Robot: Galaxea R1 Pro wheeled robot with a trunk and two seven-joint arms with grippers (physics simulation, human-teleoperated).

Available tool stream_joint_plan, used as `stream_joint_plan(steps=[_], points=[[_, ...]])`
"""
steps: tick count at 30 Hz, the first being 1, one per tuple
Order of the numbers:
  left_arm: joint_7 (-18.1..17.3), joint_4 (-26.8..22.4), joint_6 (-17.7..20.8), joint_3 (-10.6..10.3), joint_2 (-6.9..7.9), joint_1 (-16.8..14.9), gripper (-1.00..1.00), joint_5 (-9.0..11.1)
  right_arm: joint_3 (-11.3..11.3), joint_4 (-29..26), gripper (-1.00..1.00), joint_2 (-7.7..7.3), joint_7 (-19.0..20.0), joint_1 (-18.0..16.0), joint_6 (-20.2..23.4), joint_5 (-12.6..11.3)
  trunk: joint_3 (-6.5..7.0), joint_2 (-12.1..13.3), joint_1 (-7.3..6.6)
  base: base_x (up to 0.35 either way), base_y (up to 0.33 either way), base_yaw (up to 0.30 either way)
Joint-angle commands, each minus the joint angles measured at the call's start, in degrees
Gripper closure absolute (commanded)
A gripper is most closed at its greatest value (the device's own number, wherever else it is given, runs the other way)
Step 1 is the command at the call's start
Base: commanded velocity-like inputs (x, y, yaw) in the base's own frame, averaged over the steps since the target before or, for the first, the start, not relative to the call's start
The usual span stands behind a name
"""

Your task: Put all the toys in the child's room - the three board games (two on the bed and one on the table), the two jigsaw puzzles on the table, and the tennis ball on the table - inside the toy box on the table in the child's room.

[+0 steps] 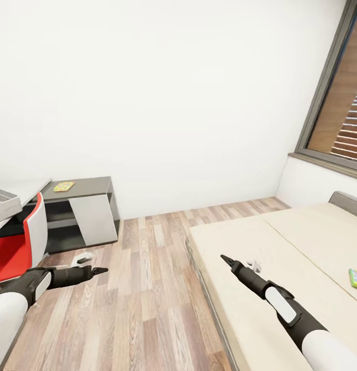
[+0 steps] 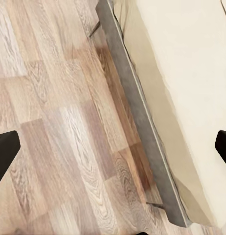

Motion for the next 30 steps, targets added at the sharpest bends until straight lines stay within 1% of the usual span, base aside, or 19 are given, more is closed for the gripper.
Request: stream_joint_plan(steps=[1, 10, 18, 30], points=[[-0.32, -0.05, 0.36, 0.5, -0.03, -0.06, -1.0, -0.58, 0.24, -0.01, -1.0, -0.08, 0.02, -0.07, 0.18, -0.58, -0.13, -0.13, 0.04, 0.0, -0.014, 0.06], [-0.3, -0.05, 0.36, 0.5, -0.03, -0.06, -1.0, -0.58, 0.24, -0.02, -1.0, -0.09, 0.03, -0.07, 0.18, -0.58, -0.13, -0.13, 0.04, -0.001, -0.005, 0.02], [-0.31, -0.05, 0.36, 0.48, -0.03, -0.06, -1.0, -0.55, 0.24, -0.02, -1.0, -0.08, 0.04, -0.07, 0.18, -0.58, -0.13, -0.13, 0.04, -0.092, 0.0, 0.002], [-0.31, -0.05, 0.36, 0.5, -0.03, -0.06, -1.0, -0.57, 0.24, -0.03, -1.0, 0.02, 0.07, -0.06, 0.18, -0.58, -0.13, -0.13, 0.04, -0.011, 0.0, 0.003]])
